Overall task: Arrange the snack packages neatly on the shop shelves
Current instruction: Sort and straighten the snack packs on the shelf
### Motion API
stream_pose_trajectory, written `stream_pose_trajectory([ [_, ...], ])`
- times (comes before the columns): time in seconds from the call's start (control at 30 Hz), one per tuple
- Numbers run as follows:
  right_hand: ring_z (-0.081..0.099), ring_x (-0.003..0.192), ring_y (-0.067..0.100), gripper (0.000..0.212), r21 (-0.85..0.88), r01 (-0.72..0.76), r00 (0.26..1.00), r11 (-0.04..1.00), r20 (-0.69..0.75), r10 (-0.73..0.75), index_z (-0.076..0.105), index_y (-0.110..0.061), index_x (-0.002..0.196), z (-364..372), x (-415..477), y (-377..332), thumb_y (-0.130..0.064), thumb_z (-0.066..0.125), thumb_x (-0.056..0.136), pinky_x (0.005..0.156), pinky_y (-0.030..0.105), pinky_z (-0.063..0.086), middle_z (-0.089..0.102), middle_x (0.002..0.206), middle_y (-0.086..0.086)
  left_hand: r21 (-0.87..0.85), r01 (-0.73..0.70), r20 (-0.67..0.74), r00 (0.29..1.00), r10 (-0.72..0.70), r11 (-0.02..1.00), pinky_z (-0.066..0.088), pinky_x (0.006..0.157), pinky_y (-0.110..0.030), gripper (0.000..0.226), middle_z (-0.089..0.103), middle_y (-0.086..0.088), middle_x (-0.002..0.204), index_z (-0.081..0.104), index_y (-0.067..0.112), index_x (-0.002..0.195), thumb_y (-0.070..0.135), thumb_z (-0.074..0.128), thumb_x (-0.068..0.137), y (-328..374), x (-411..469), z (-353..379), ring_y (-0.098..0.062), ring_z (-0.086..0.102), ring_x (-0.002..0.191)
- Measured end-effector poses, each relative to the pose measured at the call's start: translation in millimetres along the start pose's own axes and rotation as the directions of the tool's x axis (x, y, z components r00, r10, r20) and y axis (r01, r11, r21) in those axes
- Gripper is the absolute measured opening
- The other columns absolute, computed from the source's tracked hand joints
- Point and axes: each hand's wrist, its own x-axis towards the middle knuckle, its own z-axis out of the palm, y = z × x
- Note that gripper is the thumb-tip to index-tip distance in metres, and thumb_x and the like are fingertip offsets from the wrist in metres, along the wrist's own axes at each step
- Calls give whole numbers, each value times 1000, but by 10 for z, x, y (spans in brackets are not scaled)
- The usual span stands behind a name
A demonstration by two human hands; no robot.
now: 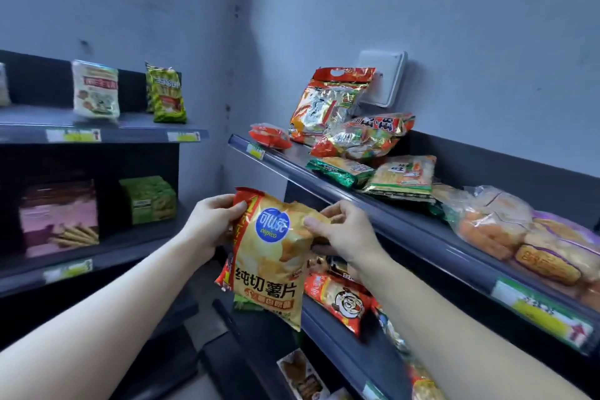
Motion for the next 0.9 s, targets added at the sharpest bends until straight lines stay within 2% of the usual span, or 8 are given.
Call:
stream_pose_trajectory([
  [0.1,67,92,34,22,-8,-74,996,997,-42,74,57,-12,84,363,322,233,-9,78,77,69,47,60,61,92,12,15,54,50,997,-54,998,57,71,-39,20,73,-14,92,64,7,111,15,61,93,-209,342,-274,-25,70,78],
  [0.2,68,88,32,18,-17,-149,984,989,-100,147,58,-9,81,634,618,460,-5,75,79,62,41,60,64,94,15,47,102,104,989,-107,994,55,81,-43,21,72,-14,101,62,10,114,16,59,95,-379,684,-451,-26,69,91],
  [0.33,68,85,27,16,13,-216,957,976,-198,214,60,-7,84,853,974,723,-5,75,80,59,39,60,65,97,14,139,160,143,973,-180,977,55,74,-35,20,70,-9,108,61,18,114,19,59,95,-615,1106,-575,-23,67,100],
  [0.53,68,85,26,15,63,-271,896,961,-350,275,60,-11,85,939,1589,1122,-7,73,81,64,45,61,65,95,10,212,268,124,946,-298,940,58,81,-44,28,66,-15,111,60,15,120,16,62,93,-1056,1777,-625,-25,64,95],
  [0.63,68,82,27,15,61,-290,861,955,-420,288,60,-13,84,952,1954,1308,-10,74,80,64,45,61,66,94,11,250,299,113,936,-334,921,57,74,-39,22,68,-17,111,63,15,114,16,63,92,-1253,2146,-590,-27,65,101],
  [0.73,67,82,26,16,95,-296,845,950,-437,308,59,-12,87,959,2361,1446,-8,74,81,57,34,58,66,95,11,288,295,79,941,-330,911,56,63,-29,19,67,-9,93,65,12,109,14,64,91,-1429,2528,-506,-21,64,83],
  [0.8,66,84,25,17,120,-305,843,945,-427,326,58,-12,88,965,2639,1545,-7,73,82,55,31,56,65,98,12,328,276,37,952,-304,903,45,50,-20,19,62,-3,80,66,10,108,12,64,90,-1530,2789,-442,-14,55,65],
  [0.9,65,88,26,16,156,-344,828,926,-415,377,56,-10,90,1012,2963,1695,-5,70,84,53,28,54,63,104,14,363,282,0,953,-303,888,37,43,-17,15,62,1,76,67,11,103,9,65,88,-1684,3134,-351,-10,51,62],
])
